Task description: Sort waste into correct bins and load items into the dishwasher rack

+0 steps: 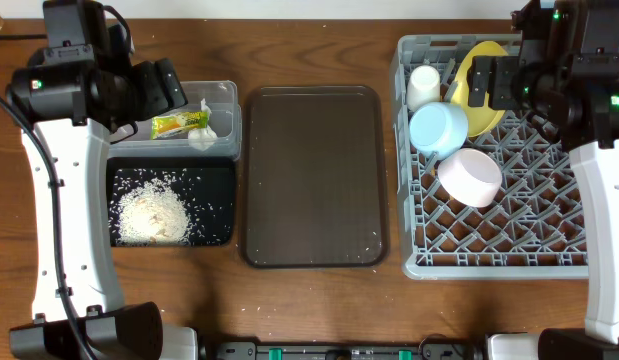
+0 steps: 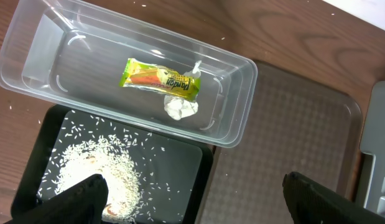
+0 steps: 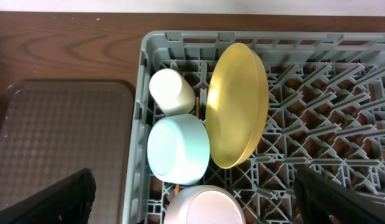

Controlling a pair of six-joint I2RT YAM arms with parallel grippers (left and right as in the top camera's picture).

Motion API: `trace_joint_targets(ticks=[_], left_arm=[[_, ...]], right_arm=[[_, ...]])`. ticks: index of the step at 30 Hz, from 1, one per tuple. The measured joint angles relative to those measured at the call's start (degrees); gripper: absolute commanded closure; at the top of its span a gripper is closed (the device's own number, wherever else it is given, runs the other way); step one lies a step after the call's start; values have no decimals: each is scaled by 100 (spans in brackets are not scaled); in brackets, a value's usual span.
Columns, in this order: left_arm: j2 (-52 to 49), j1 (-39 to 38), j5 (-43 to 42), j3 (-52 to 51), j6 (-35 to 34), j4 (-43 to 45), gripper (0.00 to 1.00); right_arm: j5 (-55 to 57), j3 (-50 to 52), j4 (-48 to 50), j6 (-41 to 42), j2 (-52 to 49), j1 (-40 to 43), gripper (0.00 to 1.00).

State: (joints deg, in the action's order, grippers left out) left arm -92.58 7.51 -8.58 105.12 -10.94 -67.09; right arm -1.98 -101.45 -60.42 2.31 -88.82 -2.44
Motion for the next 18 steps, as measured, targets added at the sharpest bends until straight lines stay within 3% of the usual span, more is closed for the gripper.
trace_joint_targets(ticks=[12,18], left_arm=[[0,0,0,0,0,0,7],[0,0,0,0,-2,0,7]], right_arm=[[24,0,-66,2,44,0,1],[175,39,-417,2,833,0,1]])
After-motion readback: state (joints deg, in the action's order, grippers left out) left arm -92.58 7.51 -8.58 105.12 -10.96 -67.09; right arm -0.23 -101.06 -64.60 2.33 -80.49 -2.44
